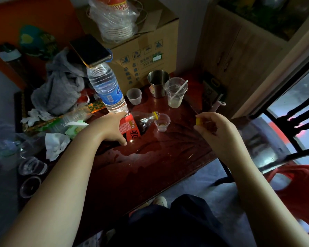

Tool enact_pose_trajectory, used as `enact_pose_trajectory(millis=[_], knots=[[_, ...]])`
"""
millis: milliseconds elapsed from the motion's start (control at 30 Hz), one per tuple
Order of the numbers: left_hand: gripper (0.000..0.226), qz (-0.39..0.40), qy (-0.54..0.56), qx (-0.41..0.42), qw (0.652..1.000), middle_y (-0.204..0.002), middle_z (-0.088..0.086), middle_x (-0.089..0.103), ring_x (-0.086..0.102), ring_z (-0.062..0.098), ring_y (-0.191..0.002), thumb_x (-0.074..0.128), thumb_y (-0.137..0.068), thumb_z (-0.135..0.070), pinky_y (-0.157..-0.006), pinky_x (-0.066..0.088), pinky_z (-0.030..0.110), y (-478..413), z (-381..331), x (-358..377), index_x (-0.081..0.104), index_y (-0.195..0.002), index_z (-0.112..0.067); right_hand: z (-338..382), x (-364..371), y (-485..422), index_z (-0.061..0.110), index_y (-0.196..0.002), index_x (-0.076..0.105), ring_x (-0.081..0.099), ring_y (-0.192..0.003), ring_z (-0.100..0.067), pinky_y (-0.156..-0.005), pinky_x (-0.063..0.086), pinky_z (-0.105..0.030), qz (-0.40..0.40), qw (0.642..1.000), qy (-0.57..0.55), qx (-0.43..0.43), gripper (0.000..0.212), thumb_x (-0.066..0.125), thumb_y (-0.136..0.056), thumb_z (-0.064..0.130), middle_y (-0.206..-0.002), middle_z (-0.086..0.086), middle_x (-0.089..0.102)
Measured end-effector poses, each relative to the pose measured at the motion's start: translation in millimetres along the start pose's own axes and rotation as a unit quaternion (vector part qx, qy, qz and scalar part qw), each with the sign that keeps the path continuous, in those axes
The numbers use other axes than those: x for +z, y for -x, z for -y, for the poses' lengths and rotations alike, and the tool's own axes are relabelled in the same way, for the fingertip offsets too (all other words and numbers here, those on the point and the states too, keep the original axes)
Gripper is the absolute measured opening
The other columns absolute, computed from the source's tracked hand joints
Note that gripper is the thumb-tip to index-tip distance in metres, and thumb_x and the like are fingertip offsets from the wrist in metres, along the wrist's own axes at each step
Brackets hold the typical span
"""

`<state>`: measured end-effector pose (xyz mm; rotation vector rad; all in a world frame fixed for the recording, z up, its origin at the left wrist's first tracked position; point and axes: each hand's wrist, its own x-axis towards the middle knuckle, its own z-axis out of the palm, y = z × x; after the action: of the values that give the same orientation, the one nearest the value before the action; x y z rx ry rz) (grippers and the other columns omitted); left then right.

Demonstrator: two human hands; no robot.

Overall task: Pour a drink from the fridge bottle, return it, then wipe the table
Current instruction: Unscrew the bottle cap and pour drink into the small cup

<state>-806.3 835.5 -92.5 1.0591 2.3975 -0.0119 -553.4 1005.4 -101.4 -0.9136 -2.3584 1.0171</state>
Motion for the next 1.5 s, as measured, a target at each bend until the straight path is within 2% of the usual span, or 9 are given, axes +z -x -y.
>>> enact_pose_trajectory(millis=[167, 367, 500, 1000, 1367, 1500], knots=[[0.112, 0.005, 0.001, -0.004, 1.0, -0.142, 0.005, 0.043, 0.045, 0.025, -0.126, 0.088, -0.057, -0.032, -0.09, 0.04, 0.032, -2, 0, -1, 0.024, -0.149, -0.025, 0, -2, 0, 0.03, -0.113, 0.06, 0.059, -0.09, -0.007, -0.076, 0.05, -0.024, 0.003, 1.0, 0.005, 0.002, 0.03, 0.067, -0.084, 0.031, -0.103, 0.009, 0.061], [0.112, 0.003, -0.003, 0.001, 1.0, -0.142, 0.005, 0.043, 0.045, 0.025, -0.126, 0.088, -0.058, -0.03, -0.09, 0.04, 0.032, -4, 0, -1, 0.024, -0.149, -0.025, -1, -3, -1, 0.029, -0.113, 0.061, 0.058, -0.089, -0.007, -0.075, 0.048, -0.02, 0.002, 1.0, 0.005, 0.001, 0.03, 0.067, -0.084, 0.03, -0.102, 0.008, 0.06], [0.116, 0.008, -0.015, -0.009, 1.0, -0.147, 0.005, 0.039, 0.042, 0.025, -0.13, 0.089, -0.057, -0.033, -0.096, 0.04, 0.034, -7, 1, 0, 0.02, -0.15, -0.025, -2, -2, -2, 0.03, -0.111, 0.061, 0.058, -0.085, -0.005, -0.073, 0.049, -0.021, -0.002, 1.0, 0.0, 0.004, 0.028, 0.068, -0.084, 0.031, -0.1, 0.009, 0.061], [0.114, 0.013, -0.018, -0.011, 1.0, -0.142, 0.005, 0.043, 0.046, 0.025, -0.126, 0.089, -0.055, -0.033, -0.092, 0.042, 0.034, -12, 2, 0, 0.024, -0.148, -0.026, -4, -1, -5, 0.029, -0.111, 0.061, 0.059, -0.087, -0.007, -0.073, 0.047, -0.02, -0.001, 1.0, -0.006, 0.003, 0.029, 0.068, -0.083, 0.03, -0.101, 0.007, 0.061], [0.115, 0.019, -0.024, -0.021, 0.999, -0.143, 0.004, 0.041, 0.043, 0.025, -0.128, 0.088, -0.057, -0.034, -0.093, 0.041, 0.035, -13, 3, 1, 0.02, -0.15, -0.026, -7, -1, -5, 0.029, -0.111, 0.061, 0.058, -0.086, -0.006, -0.072, 0.046, -0.018, -0.001, 1.0, -0.004, 0.004, 0.028, 0.068, -0.084, 0.029, -0.1, 0.009, 0.061], [0.115, 0.02, -0.02, -0.023, 0.999, -0.143, 0.005, 0.041, 0.044, 0.025, -0.126, 0.088, -0.058, -0.035, -0.09, 0.041, 0.034, -12, 6, 2, 0.02, -0.15, -0.026, -5, -1, -5, 0.028, -0.11, 0.061, 0.059, -0.086, -0.004, -0.074, 0.05, -0.021, 0.005, 1.0, -0.005, 0.006, 0.027, 0.068, -0.084, 0.027, -0.1, 0.009, 0.062]])
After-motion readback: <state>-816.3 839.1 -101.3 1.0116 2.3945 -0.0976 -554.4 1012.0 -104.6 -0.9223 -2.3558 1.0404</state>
